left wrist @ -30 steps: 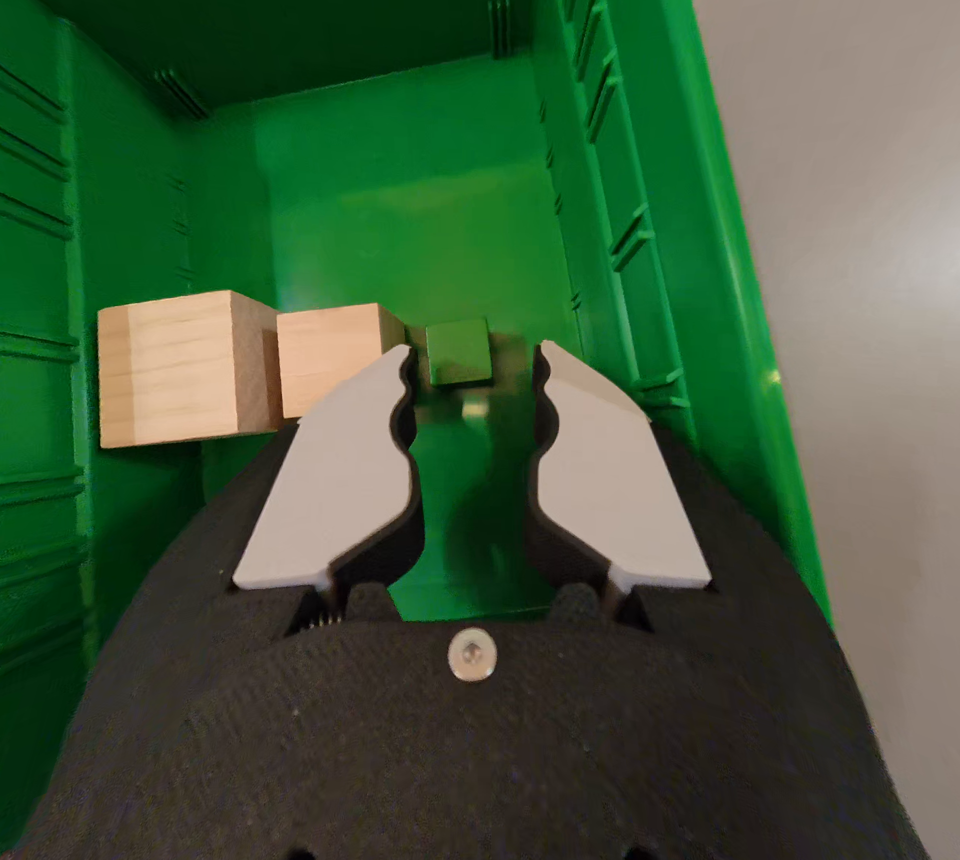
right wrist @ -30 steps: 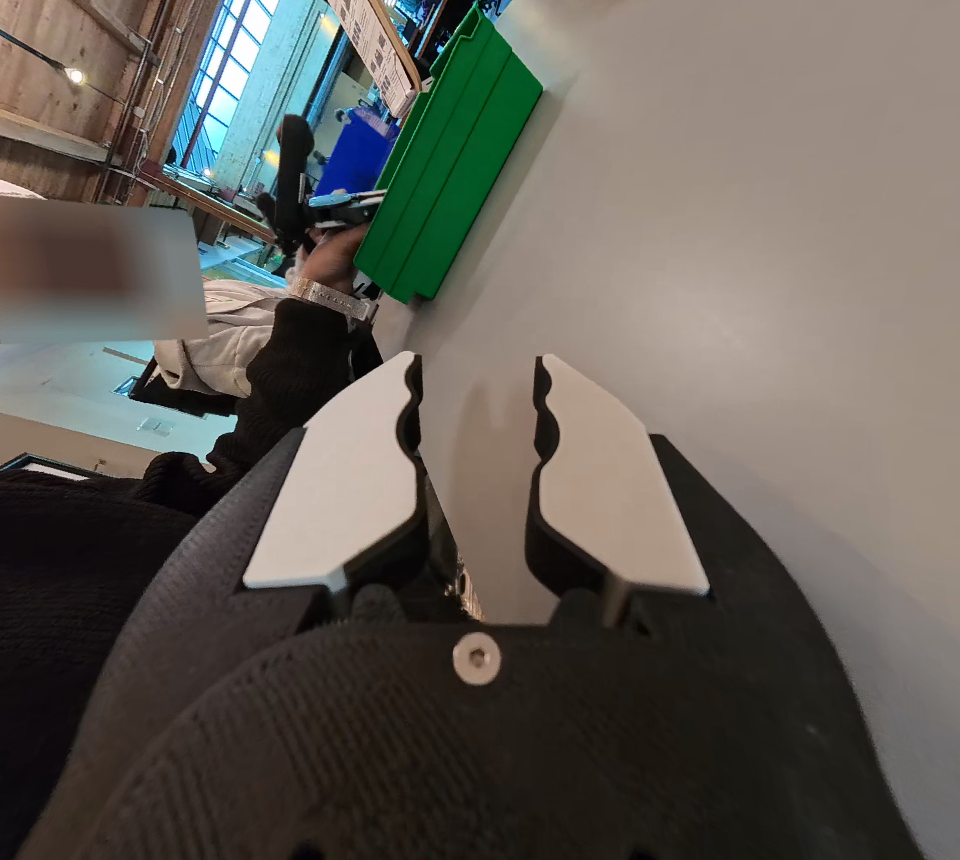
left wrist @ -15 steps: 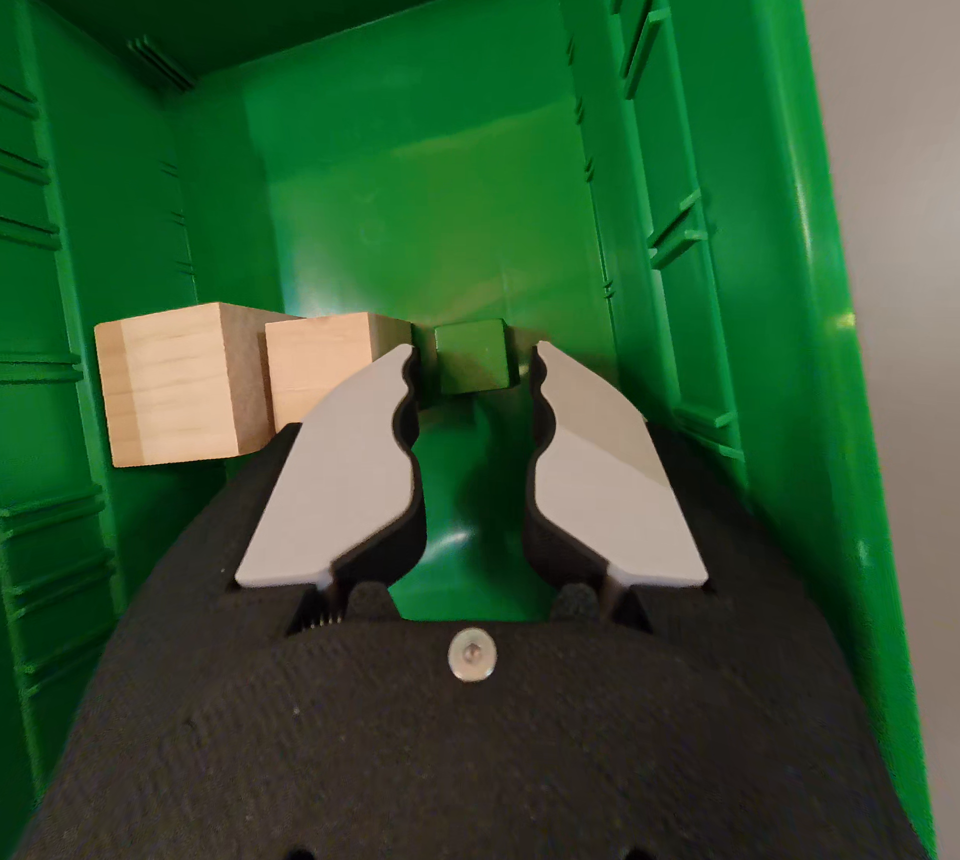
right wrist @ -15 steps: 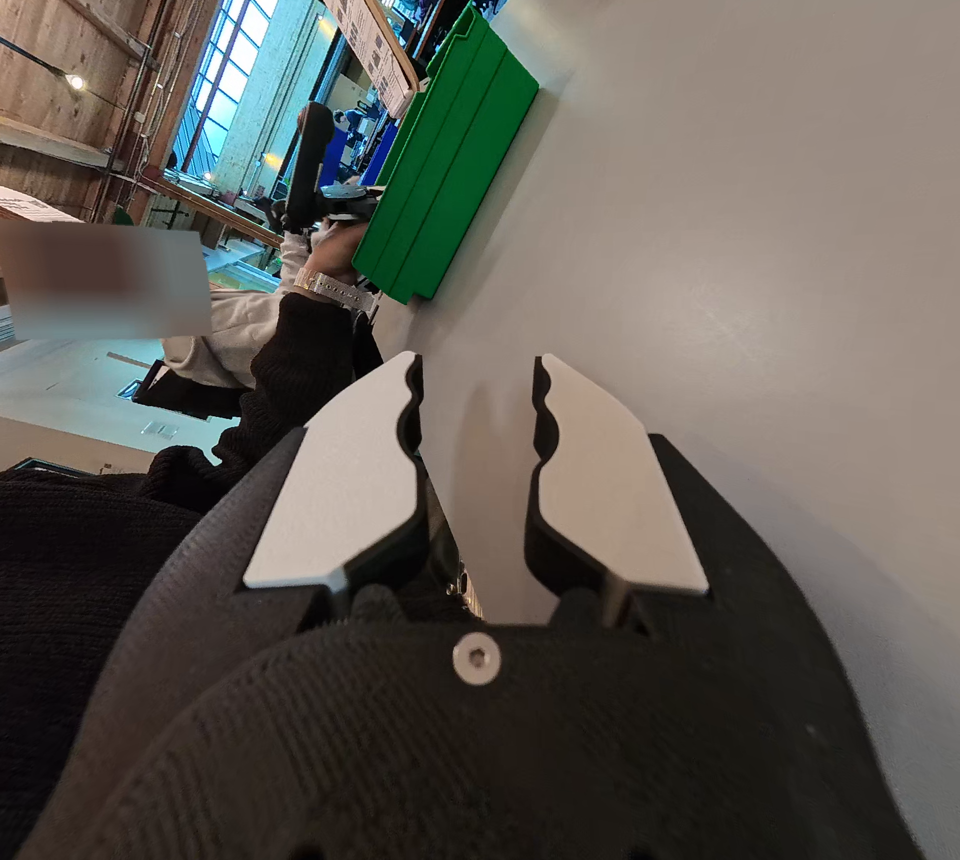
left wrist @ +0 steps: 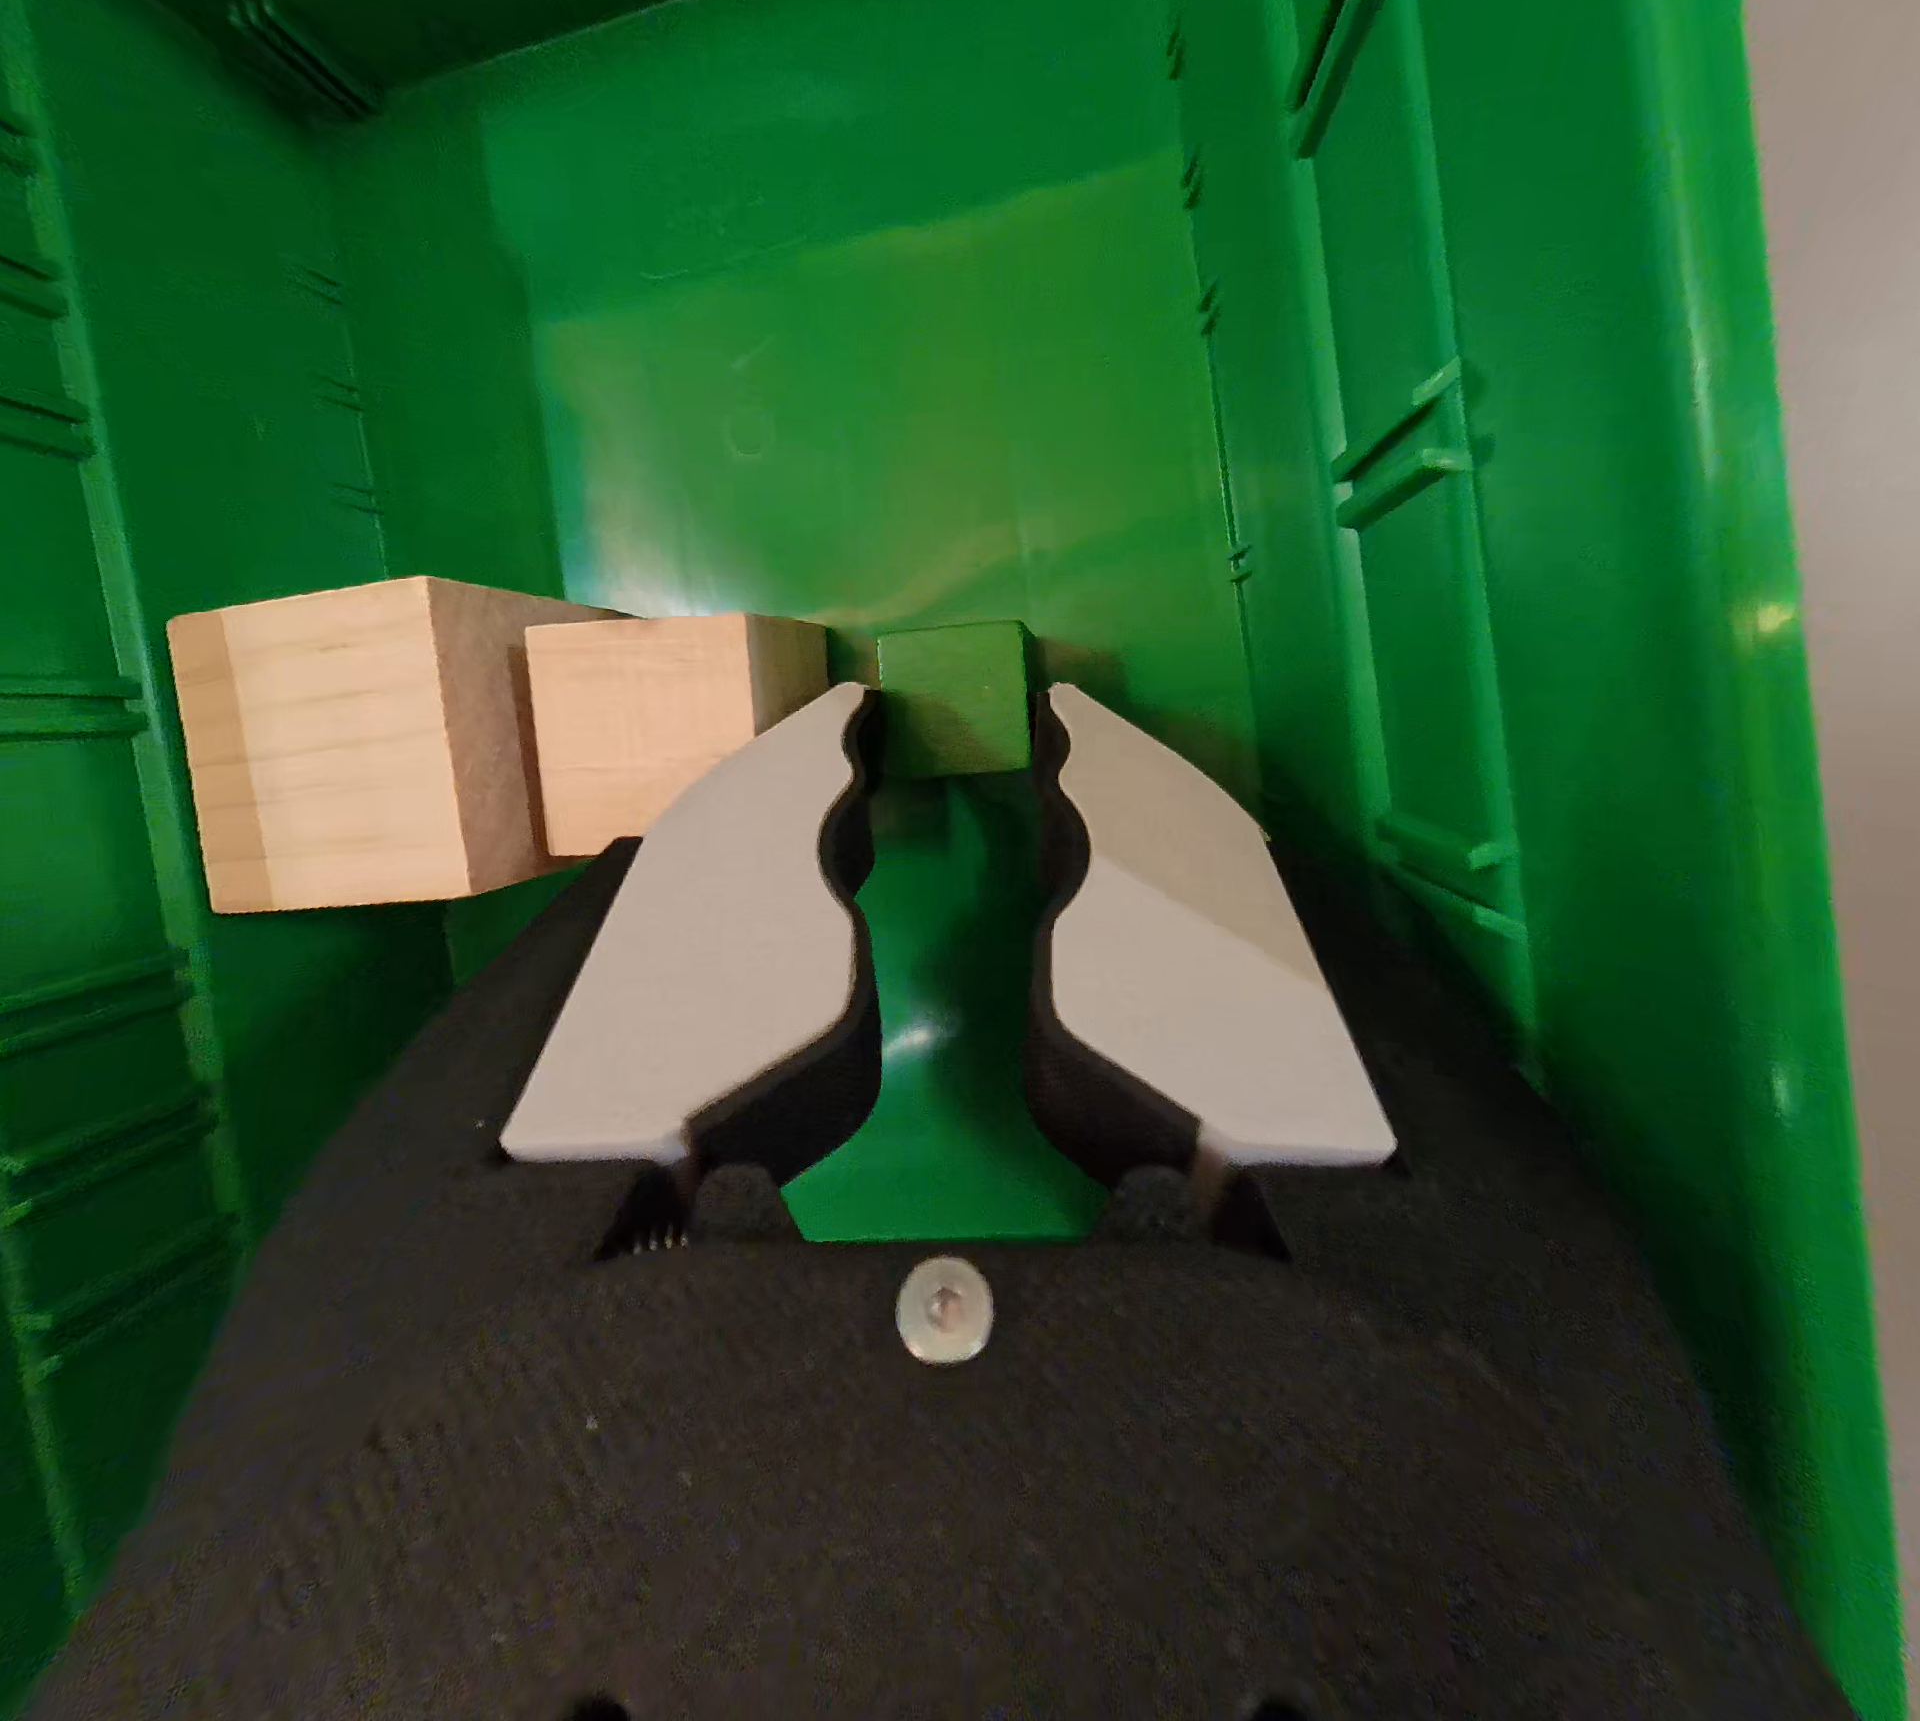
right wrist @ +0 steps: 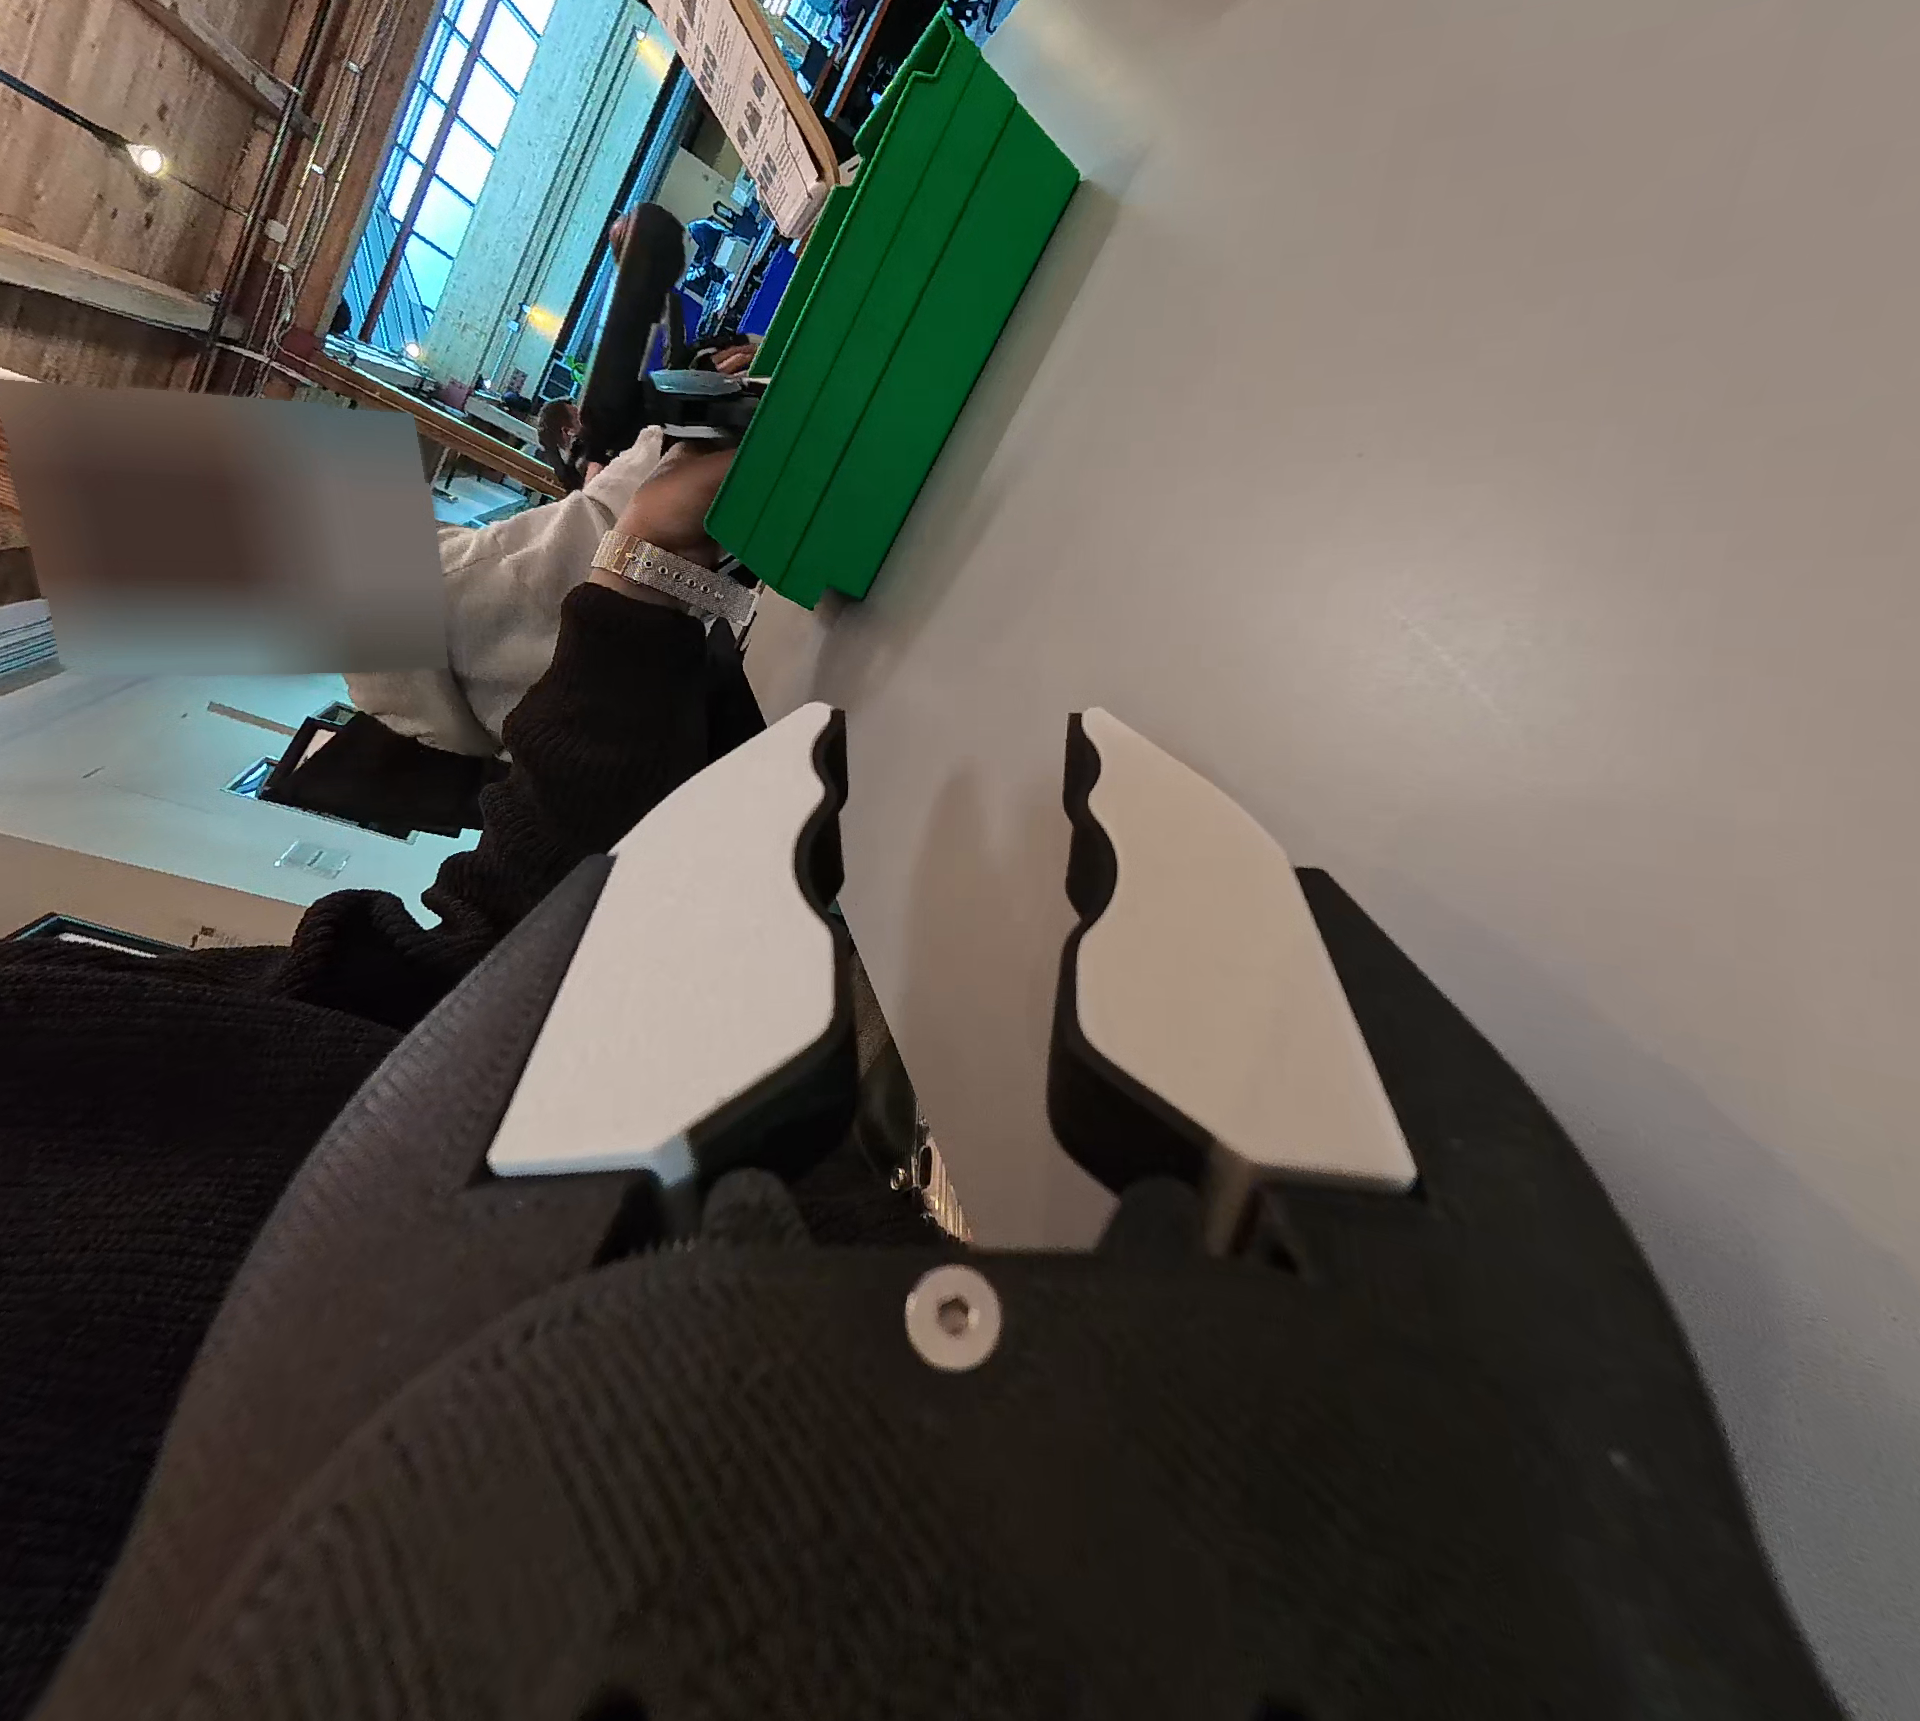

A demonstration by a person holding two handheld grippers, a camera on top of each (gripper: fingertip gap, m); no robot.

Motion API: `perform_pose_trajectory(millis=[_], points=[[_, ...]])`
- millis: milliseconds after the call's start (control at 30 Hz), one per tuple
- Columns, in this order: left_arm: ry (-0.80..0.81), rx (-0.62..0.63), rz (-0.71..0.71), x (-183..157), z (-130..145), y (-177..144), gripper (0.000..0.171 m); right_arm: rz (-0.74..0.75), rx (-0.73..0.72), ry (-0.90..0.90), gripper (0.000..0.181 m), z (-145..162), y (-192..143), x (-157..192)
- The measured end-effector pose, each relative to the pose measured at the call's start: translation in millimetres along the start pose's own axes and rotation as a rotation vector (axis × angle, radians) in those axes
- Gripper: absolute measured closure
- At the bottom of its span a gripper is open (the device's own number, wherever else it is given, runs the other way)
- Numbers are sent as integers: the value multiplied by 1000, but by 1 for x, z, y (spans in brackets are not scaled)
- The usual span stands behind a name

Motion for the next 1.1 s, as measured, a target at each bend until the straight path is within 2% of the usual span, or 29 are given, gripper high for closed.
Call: perform_pose_trajectory(millis=[133, 267, 333, 433, 500, 600, 767, 933, 1000, 1100], points=[[-58, -57, 11, 6, -8, -9, 142, 2, 2, -3, 141, 0, 0, 0], [-88, -151, -63, 25, -22, -32, 143, 6, 6, -9, 141, 1, 1, 0], [-121, -247, -96, 36, -37, -53, 143, 10, 11, -16, 141, 1, 1, 0], [-180, -438, -27, 32, -66, -99, 143, 11, 18, -35, 141, 1, 2, 1], [-208, -568, 114, 12, -85, -135, 143, 5, 22, -58, 141, 1, 3, 4], [-236, -721, 411, -37, -108, -185, 143, -15, 22, -109, 140, -1, 4, 11], [-196, -821, 902, -143, -116, -235, 144, -66, -11, -246, 138, -10, 1, 30], [-198, -755, 1374, -250, -89, -244, 144, -164, -119, -323, 136, -27, -12, 51], [-243, -683, 1478, -279, -77, -237, 144, -187, -153, -335, 136, -32, -17, 55], [-257, -585, 1604, -302, -67, -235, 144, -186, -171, -354, 137, -35, -22, 57]])
Point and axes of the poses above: each gripper's, where its closed fingertips meet, y out along the fingers, z out of its underside, x = y × z across the jaws, the point moved 2 cm from there along -y, back along the fingers, and after that the axes turned 11 degrees about -z, right-handed, at the moved point
